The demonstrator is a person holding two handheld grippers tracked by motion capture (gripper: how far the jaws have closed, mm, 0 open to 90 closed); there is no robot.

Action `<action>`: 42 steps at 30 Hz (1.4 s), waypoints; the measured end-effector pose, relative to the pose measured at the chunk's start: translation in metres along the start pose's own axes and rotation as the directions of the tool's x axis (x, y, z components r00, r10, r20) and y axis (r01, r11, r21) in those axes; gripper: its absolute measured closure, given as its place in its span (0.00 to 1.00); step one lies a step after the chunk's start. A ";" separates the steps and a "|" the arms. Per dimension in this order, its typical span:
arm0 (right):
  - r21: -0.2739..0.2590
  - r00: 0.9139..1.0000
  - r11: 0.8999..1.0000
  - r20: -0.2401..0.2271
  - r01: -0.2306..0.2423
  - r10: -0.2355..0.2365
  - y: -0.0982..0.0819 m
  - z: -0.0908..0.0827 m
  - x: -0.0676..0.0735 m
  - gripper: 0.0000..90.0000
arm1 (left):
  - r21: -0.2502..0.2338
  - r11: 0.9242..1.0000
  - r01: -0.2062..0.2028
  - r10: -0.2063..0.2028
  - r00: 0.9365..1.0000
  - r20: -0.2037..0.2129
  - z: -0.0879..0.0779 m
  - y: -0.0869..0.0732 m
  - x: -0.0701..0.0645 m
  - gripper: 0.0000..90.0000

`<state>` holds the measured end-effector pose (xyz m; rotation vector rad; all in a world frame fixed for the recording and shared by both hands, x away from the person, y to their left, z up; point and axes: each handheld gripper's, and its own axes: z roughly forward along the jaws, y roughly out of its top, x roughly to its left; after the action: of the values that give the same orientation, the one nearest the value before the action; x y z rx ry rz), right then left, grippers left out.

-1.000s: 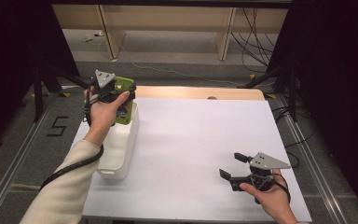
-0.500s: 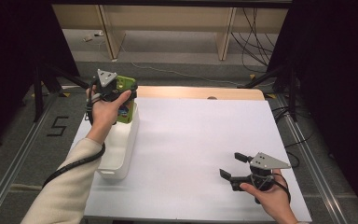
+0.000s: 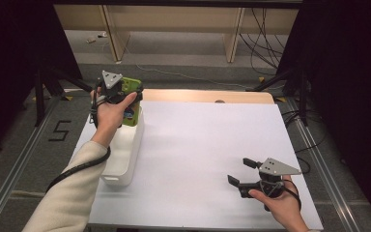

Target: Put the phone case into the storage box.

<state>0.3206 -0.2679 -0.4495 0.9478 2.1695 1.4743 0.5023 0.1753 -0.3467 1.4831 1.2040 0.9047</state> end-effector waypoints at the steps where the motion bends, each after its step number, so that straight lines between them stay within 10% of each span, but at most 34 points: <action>1: 0.000 1.000 1.000 0.000 0.000 0.000 0.000 0.000 0.000 0.16 | -0.001 1.000 0.001 -0.001 1.000 -0.001 0.000 0.000 0.000 0.18; 42: -0.001 1.000 1.000 -0.002 -0.004 0.004 0.000 0.000 -0.001 0.16 | 0.015 1.000 0.000 0.000 1.000 -0.009 0.015 -0.001 0.005 0.18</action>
<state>0.3210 -0.2683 -0.4499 0.9515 2.1696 1.4781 0.5168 0.1767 -0.3514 1.4923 1.2193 0.9057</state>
